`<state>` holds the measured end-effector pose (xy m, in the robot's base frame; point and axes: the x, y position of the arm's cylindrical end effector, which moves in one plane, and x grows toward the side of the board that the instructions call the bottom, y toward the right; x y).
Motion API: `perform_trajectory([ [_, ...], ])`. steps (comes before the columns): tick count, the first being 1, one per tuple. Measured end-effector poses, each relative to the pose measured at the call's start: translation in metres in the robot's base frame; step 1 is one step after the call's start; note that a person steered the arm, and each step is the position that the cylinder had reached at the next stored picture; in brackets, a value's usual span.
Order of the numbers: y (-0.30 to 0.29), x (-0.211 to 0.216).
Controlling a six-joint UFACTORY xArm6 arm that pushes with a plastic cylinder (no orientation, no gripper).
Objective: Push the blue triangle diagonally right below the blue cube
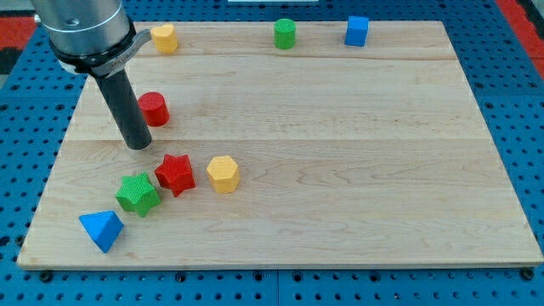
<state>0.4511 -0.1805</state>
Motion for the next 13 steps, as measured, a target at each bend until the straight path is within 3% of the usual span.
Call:
perform_trajectory([
  [2,-0.021,0.008],
  [5,-0.089,0.115],
  [7,-0.084,0.123],
  [11,0.013,0.131],
  [13,0.097,0.093],
])
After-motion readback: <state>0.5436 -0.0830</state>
